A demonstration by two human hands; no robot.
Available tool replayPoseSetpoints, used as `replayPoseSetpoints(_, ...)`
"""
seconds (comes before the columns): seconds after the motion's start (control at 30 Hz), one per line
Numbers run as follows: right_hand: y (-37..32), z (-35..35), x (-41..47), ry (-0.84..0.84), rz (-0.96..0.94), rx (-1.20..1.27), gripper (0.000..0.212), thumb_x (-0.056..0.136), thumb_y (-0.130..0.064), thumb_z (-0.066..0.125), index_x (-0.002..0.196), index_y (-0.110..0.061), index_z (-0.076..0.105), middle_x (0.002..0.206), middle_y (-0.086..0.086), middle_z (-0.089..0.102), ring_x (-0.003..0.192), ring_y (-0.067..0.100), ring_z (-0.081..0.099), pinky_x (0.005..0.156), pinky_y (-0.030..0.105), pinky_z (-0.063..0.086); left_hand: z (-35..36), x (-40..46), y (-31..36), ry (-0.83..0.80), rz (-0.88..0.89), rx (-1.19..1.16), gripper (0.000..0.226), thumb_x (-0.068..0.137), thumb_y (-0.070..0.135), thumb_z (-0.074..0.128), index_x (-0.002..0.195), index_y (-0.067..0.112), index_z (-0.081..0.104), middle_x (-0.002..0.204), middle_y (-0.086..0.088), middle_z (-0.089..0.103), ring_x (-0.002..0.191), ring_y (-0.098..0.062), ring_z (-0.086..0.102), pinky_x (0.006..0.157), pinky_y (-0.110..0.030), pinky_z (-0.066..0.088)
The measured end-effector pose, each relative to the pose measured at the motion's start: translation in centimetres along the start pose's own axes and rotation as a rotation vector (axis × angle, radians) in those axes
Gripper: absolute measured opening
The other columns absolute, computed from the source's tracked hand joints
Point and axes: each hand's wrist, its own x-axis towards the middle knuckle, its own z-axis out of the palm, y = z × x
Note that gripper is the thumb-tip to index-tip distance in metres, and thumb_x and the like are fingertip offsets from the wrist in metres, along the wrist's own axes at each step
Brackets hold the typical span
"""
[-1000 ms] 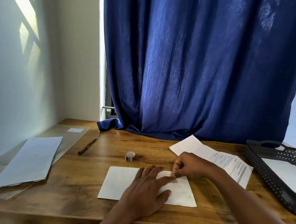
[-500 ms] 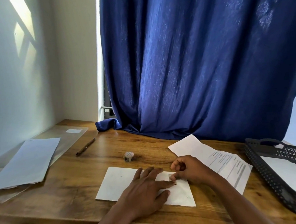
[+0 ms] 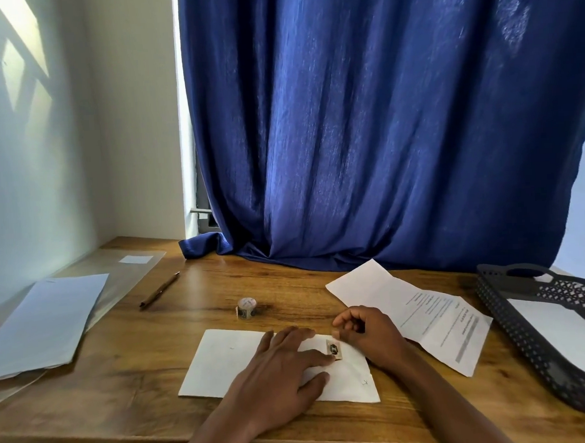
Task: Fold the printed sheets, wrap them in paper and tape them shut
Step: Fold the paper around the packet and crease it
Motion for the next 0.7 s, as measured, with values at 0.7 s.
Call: replayPoseSetpoints(0.7,-0.52,0.82,-0.35,0.039,0.005,-0.079,0.029,0.073,-0.052,0.083,0.093,-0.035,0.07,0.092,-0.012,0.065,0.086,0.01,0.061,0.07,0.019,0.048,-0.32,-0.3,0.24,0.006,0.027,-0.03,0.04,0.103,0.057,0.042,0.141,0.046,0.051,0.161,0.016,0.031,0.149,-0.004,0.015,0.126,-0.036,0.017)
